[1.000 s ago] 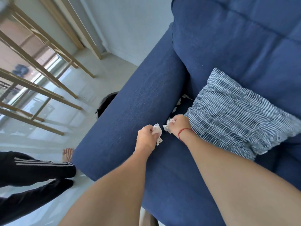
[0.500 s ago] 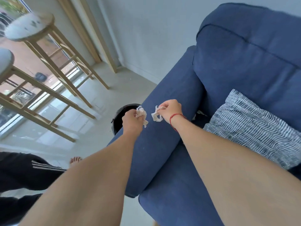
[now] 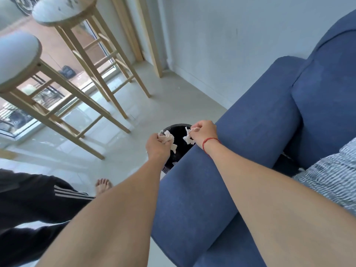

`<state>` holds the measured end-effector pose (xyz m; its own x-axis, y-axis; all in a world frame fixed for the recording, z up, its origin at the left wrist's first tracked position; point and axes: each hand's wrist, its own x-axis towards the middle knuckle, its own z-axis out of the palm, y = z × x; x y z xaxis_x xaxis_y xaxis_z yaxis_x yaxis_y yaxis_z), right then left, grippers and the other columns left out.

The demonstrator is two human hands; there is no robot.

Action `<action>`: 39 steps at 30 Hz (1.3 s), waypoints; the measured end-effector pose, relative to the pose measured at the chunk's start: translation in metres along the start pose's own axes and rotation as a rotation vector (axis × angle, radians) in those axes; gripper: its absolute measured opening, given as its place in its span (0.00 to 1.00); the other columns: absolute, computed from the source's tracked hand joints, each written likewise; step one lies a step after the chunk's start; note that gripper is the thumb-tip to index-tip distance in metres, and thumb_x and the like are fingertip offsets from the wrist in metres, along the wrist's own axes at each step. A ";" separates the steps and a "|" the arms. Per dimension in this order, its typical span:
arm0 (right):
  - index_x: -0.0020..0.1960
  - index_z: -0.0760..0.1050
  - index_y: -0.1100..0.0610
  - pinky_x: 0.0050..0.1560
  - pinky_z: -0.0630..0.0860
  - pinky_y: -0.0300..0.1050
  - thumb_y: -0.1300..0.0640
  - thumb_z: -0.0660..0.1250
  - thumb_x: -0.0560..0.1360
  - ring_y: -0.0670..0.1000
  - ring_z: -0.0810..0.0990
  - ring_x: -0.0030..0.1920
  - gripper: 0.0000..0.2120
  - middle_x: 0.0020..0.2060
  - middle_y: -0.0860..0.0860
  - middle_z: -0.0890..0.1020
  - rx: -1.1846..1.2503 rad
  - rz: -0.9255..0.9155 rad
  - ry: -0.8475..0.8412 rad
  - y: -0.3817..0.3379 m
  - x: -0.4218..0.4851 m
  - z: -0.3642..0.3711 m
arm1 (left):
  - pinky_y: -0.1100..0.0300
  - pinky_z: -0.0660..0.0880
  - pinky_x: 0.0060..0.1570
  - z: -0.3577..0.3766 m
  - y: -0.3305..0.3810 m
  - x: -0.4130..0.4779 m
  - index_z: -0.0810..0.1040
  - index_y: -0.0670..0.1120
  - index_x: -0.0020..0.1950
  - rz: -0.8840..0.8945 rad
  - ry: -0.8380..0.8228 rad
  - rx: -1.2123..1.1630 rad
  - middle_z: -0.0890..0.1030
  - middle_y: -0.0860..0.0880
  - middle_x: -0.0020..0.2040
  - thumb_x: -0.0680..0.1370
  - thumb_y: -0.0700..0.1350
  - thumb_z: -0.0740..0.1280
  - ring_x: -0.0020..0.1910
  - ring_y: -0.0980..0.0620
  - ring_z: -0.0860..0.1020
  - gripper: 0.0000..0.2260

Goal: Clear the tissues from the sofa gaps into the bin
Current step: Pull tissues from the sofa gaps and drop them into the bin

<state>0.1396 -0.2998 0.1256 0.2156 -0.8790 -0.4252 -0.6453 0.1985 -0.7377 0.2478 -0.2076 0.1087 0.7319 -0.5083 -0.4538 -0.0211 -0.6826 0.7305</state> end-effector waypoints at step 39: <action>0.72 0.66 0.60 0.72 0.65 0.52 0.62 0.55 0.78 0.58 0.67 0.72 0.22 0.74 0.55 0.66 -0.404 0.076 0.097 0.166 -0.058 -0.221 | 0.47 0.66 0.71 0.184 0.088 -0.170 0.59 0.48 0.78 0.544 -0.503 0.603 0.57 0.48 0.79 0.82 0.49 0.58 0.76 0.48 0.61 0.24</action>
<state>-0.1417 -0.3112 0.1440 0.0982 -0.9091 -0.4048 -0.8966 0.0957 -0.4324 -0.0040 -0.2778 0.1561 0.1427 -0.9058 -0.3989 -0.7225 -0.3708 0.5836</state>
